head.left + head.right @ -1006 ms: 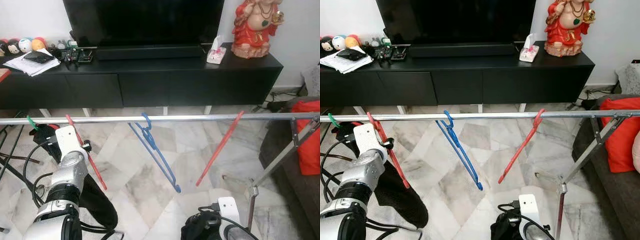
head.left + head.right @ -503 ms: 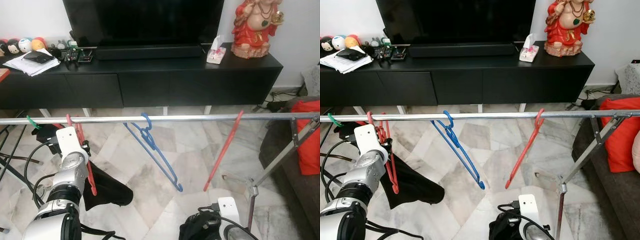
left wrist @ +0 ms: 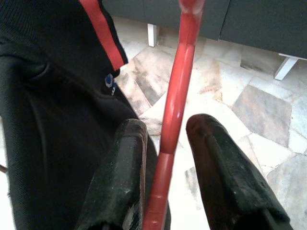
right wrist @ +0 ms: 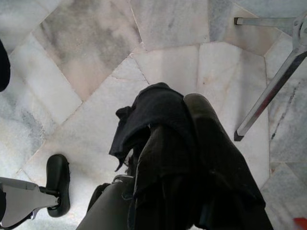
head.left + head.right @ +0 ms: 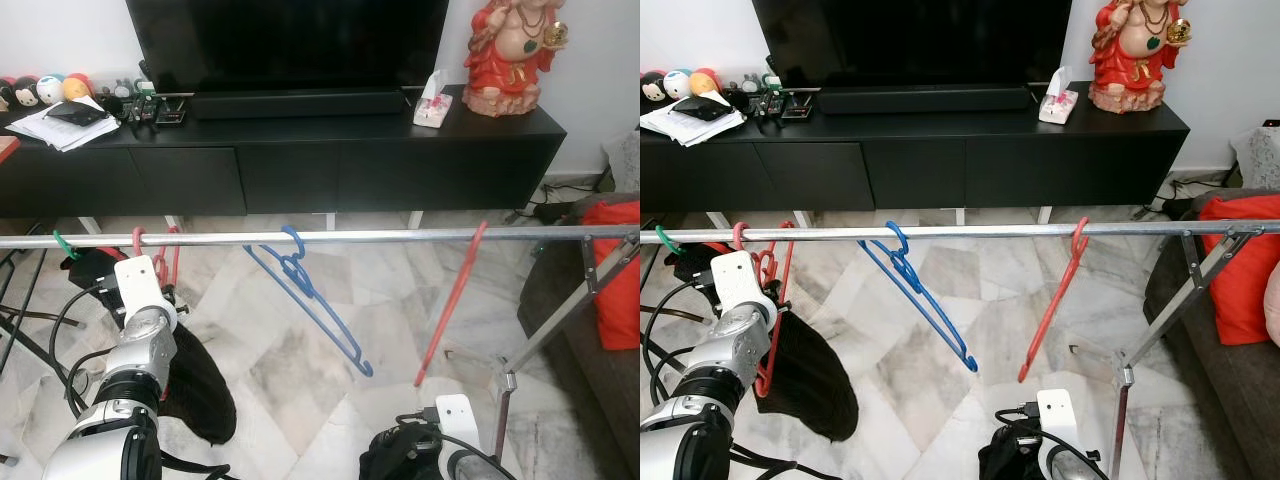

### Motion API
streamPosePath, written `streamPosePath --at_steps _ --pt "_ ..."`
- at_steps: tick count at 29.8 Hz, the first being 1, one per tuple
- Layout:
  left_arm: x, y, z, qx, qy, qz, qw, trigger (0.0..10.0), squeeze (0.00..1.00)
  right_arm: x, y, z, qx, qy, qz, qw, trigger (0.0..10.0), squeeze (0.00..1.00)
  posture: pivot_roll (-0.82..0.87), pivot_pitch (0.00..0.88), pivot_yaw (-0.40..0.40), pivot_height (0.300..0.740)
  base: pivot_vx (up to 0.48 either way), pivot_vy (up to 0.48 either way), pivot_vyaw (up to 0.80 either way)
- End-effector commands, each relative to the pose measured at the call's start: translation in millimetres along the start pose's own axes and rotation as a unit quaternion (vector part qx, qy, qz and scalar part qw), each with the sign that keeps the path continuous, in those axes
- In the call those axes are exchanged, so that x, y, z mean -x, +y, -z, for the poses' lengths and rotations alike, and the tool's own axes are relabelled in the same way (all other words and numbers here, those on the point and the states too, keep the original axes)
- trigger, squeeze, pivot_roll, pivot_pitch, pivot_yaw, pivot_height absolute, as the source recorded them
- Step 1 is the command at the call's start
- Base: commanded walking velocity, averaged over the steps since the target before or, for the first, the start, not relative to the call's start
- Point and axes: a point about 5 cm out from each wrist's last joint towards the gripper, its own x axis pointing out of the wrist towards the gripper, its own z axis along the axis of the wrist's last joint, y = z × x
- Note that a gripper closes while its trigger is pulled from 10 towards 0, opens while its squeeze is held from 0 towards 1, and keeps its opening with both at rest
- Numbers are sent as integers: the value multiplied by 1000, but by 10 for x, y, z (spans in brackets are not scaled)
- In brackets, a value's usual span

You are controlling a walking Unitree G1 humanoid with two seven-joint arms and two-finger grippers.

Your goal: Hang hanger

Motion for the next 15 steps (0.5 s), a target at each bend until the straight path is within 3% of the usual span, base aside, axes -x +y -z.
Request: streamPosePath --at_steps 1,15 --pt "-18 20 -58 -3 -8 0 1000 0 0 4 -1 18 -1 2 -1 1000 10000 0 -64 0 24 740 0 0 0" --pt "-14 6 -33 0 -4 13 1000 0 0 4 0 20 0 2 -1 1000 10000 0 -65 0 23 740 0 0 0"
